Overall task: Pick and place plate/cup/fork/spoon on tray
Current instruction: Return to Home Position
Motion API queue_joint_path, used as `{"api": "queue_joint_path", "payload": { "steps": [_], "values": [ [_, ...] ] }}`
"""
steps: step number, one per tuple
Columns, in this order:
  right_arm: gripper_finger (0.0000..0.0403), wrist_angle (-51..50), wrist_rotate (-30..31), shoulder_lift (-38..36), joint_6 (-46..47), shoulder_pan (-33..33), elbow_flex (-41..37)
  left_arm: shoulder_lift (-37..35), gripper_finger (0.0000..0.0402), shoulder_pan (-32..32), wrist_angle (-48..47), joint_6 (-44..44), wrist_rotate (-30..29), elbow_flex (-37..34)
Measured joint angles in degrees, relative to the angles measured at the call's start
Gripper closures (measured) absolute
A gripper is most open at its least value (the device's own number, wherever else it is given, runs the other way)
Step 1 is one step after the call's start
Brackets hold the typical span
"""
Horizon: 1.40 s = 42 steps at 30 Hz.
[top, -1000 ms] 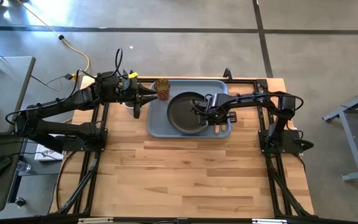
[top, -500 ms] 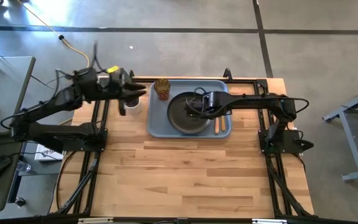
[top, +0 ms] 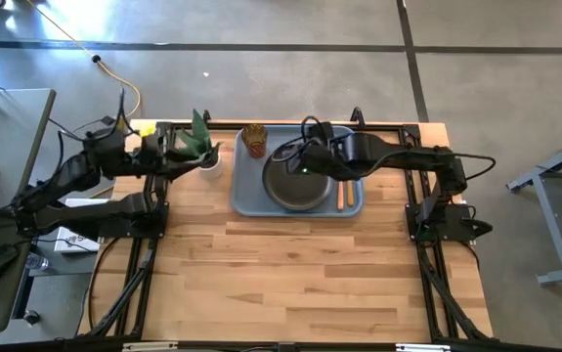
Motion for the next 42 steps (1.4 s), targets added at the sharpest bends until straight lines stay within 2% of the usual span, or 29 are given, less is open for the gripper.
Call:
{"api": "queue_joint_path", "payload": {
  "steps": [5, 10, 14, 25, 31, 35, 38, 42],
  "values": [
    [0.0285, 0.3, 2.4, 0.0, -4.7, 0.3, 4.9, -6.8, 0.0312, 0.0, 1.3, -0.9, 0.0, -9.0],
    [0.0285, 3.7, 2.4, 0.0, -12.7, 0.4, 8.1, -13.1, 0.0312, 0.0, 8.9, -2.5, 0.0, -17.9],
    [0.0285, 6.3, 2.3, 0.0, -15.7, 0.4, 9.2, -17.4, 0.0312, 0.0, 12.3, -4.2, 0.0, -24.7],
    [0.0285, 6.7, 2.3, 0.0, -17.1, 0.3, 9.2, -26.6, 0.0312, 0.0, 21.1, -6.1, -0.2, -38.9],
    [0.0285, 6.6, 0.1, -0.5, -17.5, -1.1, 9.2, -28.5, 0.0312, 0.0, 22.8, -4.3, -0.8, -43.7],
    [0.0285, 5.3, -2.3, -1.3, -16.2, -3.6, 9.1, -28.5, 0.0312, 0.0, 25.6, -4.7, -3.7, -45.9],
    [0.0285, 3.9, -3.3, -2.6, -16.2, -5.2, 9.1, -28.5, 0.0312, 0.0, 29.2, -5.1, -4.7, -46.9],
    [0.0285, 2.5, -4.1, -5.4, -18.7, -6.1, 9.1, -28.2, 0.0312, 0.0, 29.1, -5.3, -5.0, -47.1]
  ]
}}
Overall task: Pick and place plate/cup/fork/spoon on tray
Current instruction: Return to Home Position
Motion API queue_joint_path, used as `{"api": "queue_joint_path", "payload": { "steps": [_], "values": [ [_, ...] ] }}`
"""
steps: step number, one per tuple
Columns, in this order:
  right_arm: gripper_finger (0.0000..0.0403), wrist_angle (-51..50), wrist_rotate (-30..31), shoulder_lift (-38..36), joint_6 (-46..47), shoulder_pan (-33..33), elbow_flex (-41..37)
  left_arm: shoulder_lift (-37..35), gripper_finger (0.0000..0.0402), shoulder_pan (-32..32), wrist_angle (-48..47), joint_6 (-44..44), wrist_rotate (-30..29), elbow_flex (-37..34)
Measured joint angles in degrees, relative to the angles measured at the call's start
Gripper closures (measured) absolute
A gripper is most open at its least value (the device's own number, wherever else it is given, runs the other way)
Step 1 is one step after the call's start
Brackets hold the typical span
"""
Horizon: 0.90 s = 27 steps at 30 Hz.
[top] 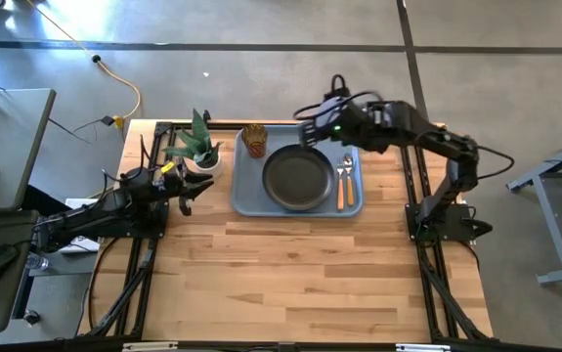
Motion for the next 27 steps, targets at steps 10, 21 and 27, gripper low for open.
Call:
{"api": "queue_joint_path", "payload": {
  "steps": [10, 21, 27],
  "values": [
    [0.0285, -9.0, 3.7, -9.5, -11.9, 0.0, 0.0, 2.1, 0.0312, 0.0, 0.0, -0.3, -0.1, 0.0],
    [0.0286, -12.8, 9.1, -28.7, -11.7, 3.2, -17.5, 2.2, 0.0312, 0.0, 0.0, -0.3, 0.0, 0.0],
    [0.0286, 0.3, 4.2, -44.9, -11.5, 6.9, -40.9, 2.2, 0.0312, 0.0, 0.0, -0.3, 0.0, 0.0]
  ]
}}
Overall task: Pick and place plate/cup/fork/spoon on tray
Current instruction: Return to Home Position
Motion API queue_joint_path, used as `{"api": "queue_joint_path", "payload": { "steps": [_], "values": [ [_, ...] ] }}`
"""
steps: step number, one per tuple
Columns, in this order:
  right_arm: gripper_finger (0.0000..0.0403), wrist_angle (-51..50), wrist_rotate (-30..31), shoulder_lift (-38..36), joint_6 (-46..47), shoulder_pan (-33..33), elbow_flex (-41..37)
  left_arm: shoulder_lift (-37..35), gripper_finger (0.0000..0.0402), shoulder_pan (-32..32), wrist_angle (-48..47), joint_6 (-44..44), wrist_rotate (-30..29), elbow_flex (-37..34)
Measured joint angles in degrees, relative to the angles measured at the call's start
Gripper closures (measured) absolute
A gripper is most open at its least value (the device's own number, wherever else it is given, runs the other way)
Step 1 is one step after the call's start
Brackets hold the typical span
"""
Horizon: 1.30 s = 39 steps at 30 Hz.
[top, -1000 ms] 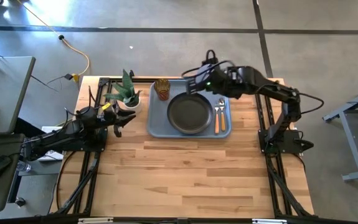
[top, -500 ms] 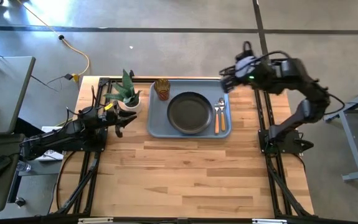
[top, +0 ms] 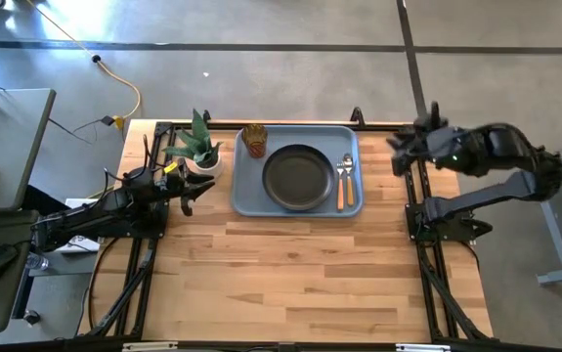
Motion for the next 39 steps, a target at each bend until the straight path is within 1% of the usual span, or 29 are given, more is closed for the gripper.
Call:
{"api": "queue_joint_path", "payload": {
  "steps": [5, 10, 16, 19, 26, 31, 39],
  "values": [
    [0.0286, 13.9, -8.2, -11.1, -8.4, 1.9, -15.5, 0.0, 0.0312, 0.0, 0.0, 0.0, 0.0, 0.0],
    [0.0286, 23.7, -14.3, -20.9, -12.9, 3.2, -28.8, 0.0, 0.0312, 0.0, 0.0, 0.0, 0.0, 0.0],
    [0.0286, 33.3, -18.3, -31.6, -12.7, 3.8, -43.7, 0.0, 0.0312, 0.0, 0.0, 0.0, 0.0, 0.0],
    [0.0286, 38.4, -20.1, -36.2, -12.5, 3.8, -49.5, 0.0, 0.0312, 0.0, 0.0, 0.0, 0.0, 0.0],
    [0.0286, 47.8, -23.5, -44.3, -12.9, 3.8, -59.9, 0.0, 0.0312, 0.0, 0.0, 0.0, 0.0, 0.0],
    [0.0286, 49.6, -23.4, -48.4, -12.7, 3.8, -64.2, 0.0, 0.0312, 0.0, 0.0, 0.0, 0.0, 0.0],
    [0.0286, 51.5, -23.4, -52.5, -12.8, 3.8, -69.5, 0.0, 0.0312, 0.0, 0.0, 0.0, 0.0, 0.0]
  ]
}}
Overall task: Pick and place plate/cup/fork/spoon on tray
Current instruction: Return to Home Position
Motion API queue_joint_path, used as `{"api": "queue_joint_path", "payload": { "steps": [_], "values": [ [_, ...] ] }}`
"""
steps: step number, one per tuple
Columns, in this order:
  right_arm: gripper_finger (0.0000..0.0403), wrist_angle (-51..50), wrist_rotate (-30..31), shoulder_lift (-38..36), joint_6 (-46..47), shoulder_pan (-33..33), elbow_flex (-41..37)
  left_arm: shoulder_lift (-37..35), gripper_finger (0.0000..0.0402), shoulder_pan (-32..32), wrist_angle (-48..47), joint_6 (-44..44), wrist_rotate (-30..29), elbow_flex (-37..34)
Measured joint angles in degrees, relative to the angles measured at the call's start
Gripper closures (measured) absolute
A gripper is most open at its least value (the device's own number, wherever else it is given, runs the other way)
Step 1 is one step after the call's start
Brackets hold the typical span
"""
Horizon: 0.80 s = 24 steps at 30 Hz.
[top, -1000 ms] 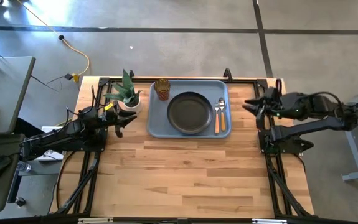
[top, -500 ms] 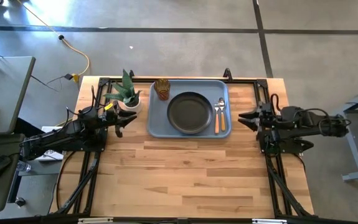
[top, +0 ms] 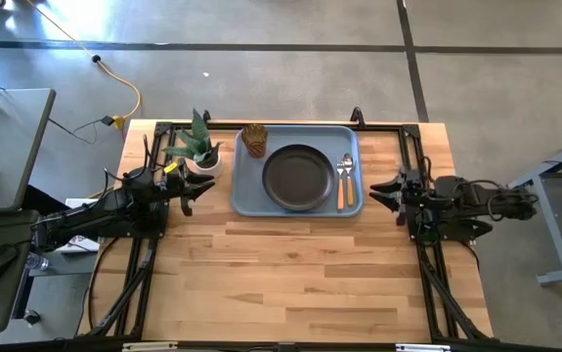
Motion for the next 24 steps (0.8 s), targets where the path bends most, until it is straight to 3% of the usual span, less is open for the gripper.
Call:
{"api": "queue_joint_path", "payload": {
  "steps": [12, 24],
  "values": [
    [0.0286, 12.9, -2.9, -1.1, 2.9, 0.0, -10.7, 0.0, 0.0312, 0.0, 0.0, 0.0, 0.0, 0.0],
    [0.0286, 14.2, -4.5, -1.1, 2.4, 0.1, -10.8, 0.0, 0.0312, 0.0, 0.0, 0.0, 0.0, 0.0]
  ]
}}
